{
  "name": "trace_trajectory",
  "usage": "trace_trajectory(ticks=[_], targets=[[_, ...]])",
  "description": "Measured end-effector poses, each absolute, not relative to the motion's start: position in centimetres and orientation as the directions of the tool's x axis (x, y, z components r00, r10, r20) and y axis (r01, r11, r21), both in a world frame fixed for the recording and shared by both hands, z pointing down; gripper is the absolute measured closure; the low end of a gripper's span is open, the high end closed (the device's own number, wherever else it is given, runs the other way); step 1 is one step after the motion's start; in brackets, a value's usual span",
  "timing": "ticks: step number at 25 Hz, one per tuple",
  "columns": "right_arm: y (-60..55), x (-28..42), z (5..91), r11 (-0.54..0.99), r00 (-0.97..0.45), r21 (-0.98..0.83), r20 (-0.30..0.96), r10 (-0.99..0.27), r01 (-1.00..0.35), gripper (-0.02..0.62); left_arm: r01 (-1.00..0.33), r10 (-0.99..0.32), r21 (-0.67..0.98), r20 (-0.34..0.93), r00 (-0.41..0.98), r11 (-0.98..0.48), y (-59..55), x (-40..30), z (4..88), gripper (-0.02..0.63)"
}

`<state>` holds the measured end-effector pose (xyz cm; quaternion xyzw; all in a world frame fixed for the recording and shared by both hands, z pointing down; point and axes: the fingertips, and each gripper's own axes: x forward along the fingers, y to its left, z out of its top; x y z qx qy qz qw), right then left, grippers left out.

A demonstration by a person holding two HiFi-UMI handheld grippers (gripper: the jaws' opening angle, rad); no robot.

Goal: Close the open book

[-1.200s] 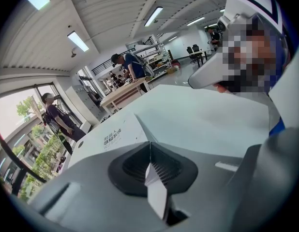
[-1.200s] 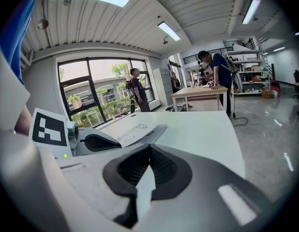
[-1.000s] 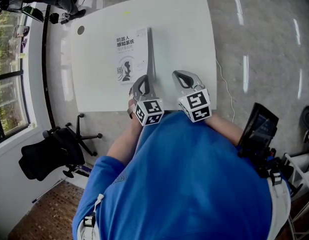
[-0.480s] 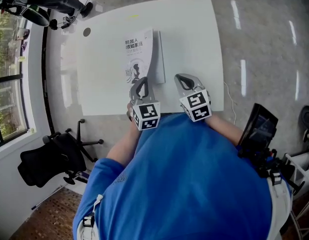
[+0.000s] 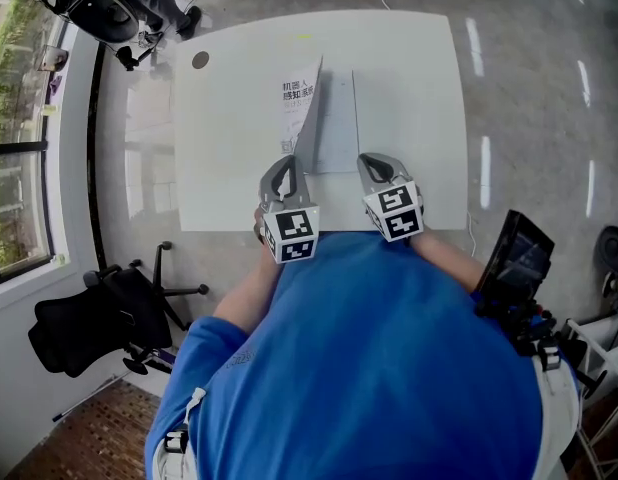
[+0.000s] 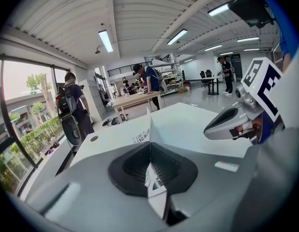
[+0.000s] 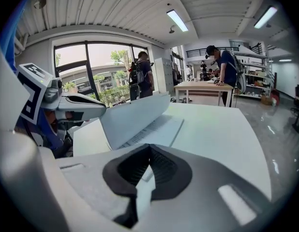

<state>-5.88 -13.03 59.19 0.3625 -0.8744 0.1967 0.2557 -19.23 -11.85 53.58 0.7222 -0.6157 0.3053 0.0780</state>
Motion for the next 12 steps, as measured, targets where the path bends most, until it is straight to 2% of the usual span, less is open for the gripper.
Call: trace_trajectory(ticks=[12], targets=[[-13.5,-9.6,61.4,0.640,-0.529,-0.085,0.651,-0.544,-0.764,0.592,-0.963,-0.846,-0.225,0.533,0.002,-0.144,-10.7,-28.4,54.4,0.594]])
